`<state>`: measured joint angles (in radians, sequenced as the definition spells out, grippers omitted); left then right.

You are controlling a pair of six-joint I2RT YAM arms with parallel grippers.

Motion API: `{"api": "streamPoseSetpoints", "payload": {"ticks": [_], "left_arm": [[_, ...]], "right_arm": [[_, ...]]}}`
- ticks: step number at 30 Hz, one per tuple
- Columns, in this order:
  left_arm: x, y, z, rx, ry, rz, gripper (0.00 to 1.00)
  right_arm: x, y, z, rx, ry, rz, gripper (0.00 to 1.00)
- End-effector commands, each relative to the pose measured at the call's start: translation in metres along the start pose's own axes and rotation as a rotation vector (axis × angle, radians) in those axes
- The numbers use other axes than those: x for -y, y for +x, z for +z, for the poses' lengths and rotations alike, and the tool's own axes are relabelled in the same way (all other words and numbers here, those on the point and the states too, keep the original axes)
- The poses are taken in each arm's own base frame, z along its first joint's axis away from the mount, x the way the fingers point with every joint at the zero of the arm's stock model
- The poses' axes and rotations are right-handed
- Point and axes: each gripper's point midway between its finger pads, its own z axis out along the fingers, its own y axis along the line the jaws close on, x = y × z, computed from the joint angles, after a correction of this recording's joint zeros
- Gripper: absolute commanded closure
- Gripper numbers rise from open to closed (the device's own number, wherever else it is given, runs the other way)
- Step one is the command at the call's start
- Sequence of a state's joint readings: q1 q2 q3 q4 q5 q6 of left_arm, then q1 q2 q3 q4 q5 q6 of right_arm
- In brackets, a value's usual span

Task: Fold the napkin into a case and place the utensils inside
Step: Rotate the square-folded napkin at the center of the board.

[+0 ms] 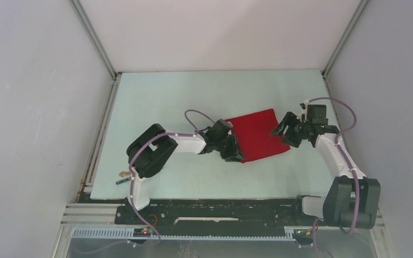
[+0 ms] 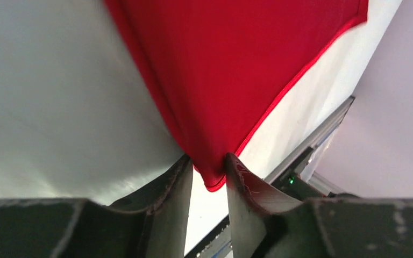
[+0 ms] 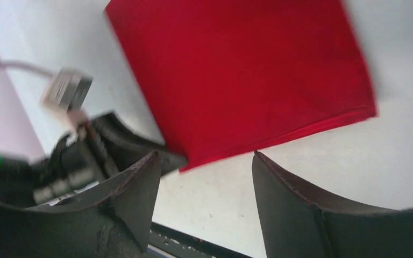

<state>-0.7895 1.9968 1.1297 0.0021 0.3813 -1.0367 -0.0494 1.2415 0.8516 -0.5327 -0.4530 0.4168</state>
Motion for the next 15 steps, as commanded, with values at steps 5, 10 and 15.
{"api": "streamPoseSetpoints", "payload": {"ticks": [5, 10, 15], "left_arm": [[0.026, 0.014, -0.032, 0.097, 0.063, -0.026, 0.41], [0.05, 0.032, -0.061, 0.036, 0.162, 0.082, 0.26], [0.091, 0.033, -0.061, -0.047, 0.275, 0.195, 0.33]], "right_arm": [[0.085, -0.018, 0.009, 0.067, 0.218, 0.214, 0.26], [0.099, -0.035, 0.017, 0.101, 0.166, 0.287, 0.28], [0.112, -0.045, 0.015, 0.152, 0.115, 0.307, 0.31]]}}
